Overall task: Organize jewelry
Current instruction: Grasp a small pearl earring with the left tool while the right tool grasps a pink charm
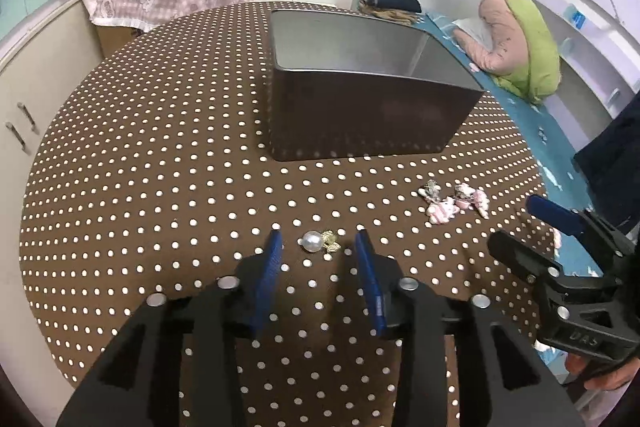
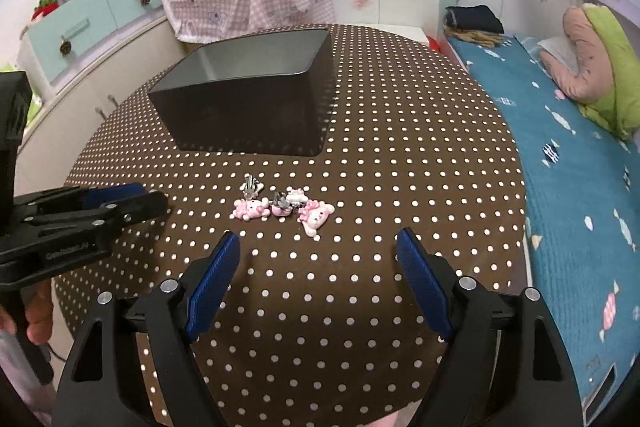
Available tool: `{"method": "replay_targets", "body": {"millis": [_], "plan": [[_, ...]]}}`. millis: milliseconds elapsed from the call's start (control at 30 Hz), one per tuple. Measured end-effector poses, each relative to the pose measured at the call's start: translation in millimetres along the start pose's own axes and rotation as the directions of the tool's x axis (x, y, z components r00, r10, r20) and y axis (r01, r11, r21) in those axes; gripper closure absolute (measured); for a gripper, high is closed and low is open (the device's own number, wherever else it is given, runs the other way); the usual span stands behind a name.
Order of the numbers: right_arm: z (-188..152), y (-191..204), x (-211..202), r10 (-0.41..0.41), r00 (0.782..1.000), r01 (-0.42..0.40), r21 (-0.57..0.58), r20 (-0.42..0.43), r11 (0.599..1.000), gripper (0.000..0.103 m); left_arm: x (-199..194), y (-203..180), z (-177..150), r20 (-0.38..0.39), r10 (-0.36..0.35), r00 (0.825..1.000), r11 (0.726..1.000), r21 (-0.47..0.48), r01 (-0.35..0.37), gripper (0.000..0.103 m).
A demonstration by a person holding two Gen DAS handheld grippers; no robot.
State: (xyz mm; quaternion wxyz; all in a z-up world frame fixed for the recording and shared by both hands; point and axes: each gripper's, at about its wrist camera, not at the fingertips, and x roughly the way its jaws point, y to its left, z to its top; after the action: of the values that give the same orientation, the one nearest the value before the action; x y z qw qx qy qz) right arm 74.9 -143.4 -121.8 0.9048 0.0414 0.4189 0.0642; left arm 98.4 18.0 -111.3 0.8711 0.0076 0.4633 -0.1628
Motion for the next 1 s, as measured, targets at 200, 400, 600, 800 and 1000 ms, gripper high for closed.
{"method": "replay_targets", "body": {"millis": [200, 400, 600, 800, 1000], "plan": [[-1, 8, 6, 0.014, 1.0, -0.014, -0.038, -0.018, 0.999, 0.028, 2, 7, 2, 0.001, -0.019, 1.0, 1.0, -0.002, 0.019, 0.092], [2, 11, 15, 0.026, 0.999, -0.027, -0.036, -0.026, 0.999, 0.054, 0, 12, 3, -0.003, -0.019, 1.0, 1.0, -0.016, 0.019, 0.094], [11, 2, 23, -0.005, 1.0, 0.005, -0.034, -0.003, 0.999, 0.078, -9, 16, 2, 0.012, -0.014, 1.0, 0.999, -0.035, 0.014, 0.094], [17, -14, 24, -0.001, 1.0, 0.001, 0.022, -0.003, 1.0, 0.095, -17, 17, 10, 0.036, -0.024, 0.999, 0.999, -0.041, 0.026, 0.094], [22, -16, 12, -0.011, 1.0, 0.011, -0.012, 0.025, 1.0, 0.093, -23, 18, 20, 0.06, -0.028, 0.998, 0.999, -0.035, 0.03, 0.094]]}}
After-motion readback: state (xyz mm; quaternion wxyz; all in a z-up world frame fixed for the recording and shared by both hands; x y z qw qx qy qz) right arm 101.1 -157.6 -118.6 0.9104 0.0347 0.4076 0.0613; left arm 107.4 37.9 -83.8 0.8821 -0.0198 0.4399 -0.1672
